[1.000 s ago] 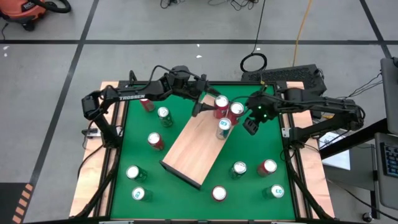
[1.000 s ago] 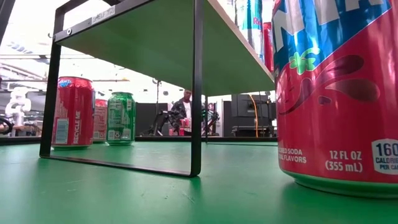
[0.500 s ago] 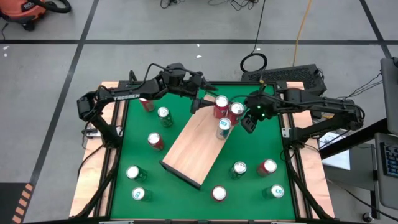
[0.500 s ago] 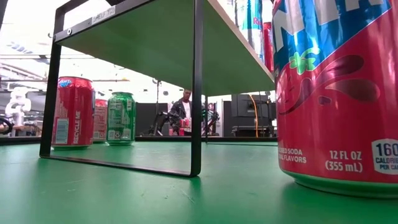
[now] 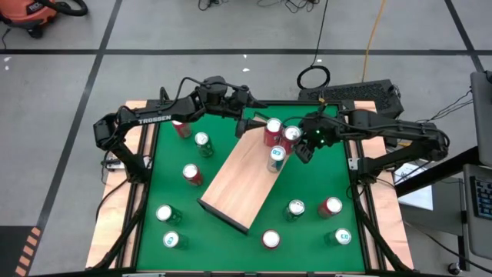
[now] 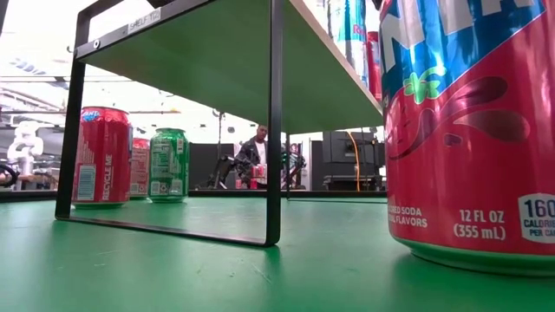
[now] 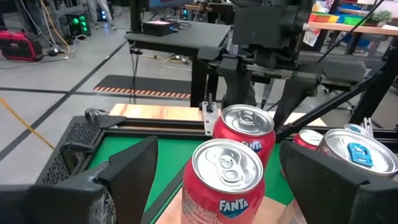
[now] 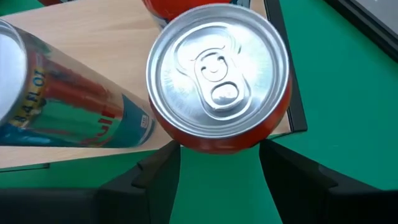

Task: Sort soda cans
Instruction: Adjust the red soda cans on the shelf, then put the red soda can on the shelf and align it with the other red soda cans

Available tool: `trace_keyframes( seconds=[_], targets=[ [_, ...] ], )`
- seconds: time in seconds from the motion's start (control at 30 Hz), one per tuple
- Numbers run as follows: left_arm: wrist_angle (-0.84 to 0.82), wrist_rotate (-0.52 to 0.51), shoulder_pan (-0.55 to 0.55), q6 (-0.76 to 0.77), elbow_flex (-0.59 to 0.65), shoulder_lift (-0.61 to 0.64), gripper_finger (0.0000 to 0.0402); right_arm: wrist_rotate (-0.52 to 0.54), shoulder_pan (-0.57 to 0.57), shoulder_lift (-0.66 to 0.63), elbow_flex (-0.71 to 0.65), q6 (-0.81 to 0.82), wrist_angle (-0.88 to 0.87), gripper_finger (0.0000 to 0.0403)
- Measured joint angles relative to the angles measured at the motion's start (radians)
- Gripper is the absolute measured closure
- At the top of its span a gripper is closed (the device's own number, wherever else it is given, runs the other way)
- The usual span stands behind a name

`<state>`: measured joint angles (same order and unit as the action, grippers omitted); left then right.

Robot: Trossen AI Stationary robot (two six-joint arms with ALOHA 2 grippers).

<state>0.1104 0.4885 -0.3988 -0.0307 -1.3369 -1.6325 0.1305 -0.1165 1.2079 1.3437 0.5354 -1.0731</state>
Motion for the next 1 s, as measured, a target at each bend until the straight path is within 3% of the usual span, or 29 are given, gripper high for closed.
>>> trace_keyframes(
  seconds=[0.73, 1.0],
  targets=[
    [-0.013, -0.02, 0.0, 0.003, 0.001, 0.025, 0.007, -0.032, 0.0, -0.012, 0.0, 0.049, 0.02, 0.0193],
    [-0.144, -0.05, -0.008, 0.053, 0.001, 0.11, 0.007, -0.087, 0.0, -0.048, 0.001, 0.078, -0.015, 0.0193]
  ],
)
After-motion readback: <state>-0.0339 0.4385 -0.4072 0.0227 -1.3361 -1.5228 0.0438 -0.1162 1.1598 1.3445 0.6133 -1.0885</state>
